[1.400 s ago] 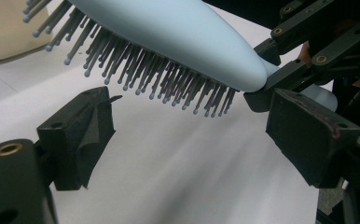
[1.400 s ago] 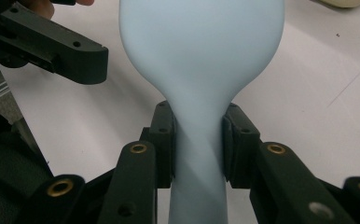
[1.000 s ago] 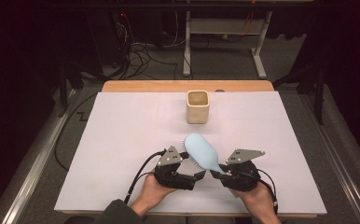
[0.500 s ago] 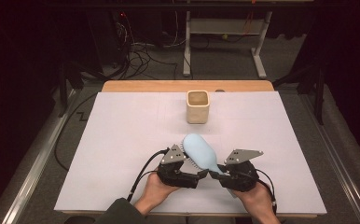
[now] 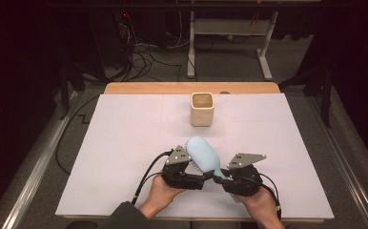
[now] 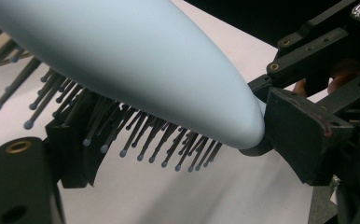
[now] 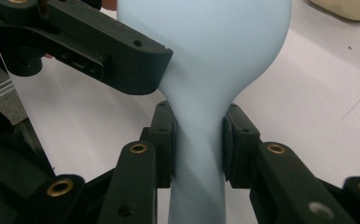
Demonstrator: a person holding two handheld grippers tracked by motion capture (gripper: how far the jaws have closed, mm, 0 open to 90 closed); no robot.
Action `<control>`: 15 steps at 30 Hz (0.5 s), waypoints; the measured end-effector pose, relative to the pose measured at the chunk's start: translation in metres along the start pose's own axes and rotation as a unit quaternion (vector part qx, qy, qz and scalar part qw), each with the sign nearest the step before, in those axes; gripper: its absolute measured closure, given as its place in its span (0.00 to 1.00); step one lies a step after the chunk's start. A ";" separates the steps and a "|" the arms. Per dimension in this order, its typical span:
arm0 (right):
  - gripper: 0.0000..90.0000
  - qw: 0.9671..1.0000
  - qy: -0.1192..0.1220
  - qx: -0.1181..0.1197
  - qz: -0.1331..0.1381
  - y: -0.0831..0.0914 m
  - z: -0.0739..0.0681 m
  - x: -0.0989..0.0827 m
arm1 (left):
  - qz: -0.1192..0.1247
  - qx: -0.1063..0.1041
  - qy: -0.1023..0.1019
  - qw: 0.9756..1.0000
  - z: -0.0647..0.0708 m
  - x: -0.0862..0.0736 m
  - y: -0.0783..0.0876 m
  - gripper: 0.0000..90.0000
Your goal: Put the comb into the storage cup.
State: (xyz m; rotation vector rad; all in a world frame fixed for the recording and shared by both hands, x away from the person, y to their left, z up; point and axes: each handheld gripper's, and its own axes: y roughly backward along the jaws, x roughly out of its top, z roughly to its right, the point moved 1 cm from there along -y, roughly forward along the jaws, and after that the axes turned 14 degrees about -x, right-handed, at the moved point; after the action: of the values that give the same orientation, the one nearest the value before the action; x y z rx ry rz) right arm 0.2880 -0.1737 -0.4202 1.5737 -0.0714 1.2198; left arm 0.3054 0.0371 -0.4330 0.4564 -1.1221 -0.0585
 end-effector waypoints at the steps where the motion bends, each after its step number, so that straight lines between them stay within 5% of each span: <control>1: 0.78 1.000 0.000 0.000 -0.001 0.000 0.000 0.000 | 0.000 0.000 0.001 1.000 0.000 0.000 0.000 0.21; 15: 0.78 1.000 0.008 0.000 0.003 -0.002 -0.005 0.001 | 0.004 -0.007 0.013 1.000 -0.003 0.003 -0.002 0.21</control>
State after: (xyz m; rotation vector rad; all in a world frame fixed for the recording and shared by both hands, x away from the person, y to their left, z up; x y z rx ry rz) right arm 0.2866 -0.1680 -0.4217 1.5652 -0.0658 1.2359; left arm 0.3099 0.0356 -0.4325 0.4398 -1.0981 -0.0538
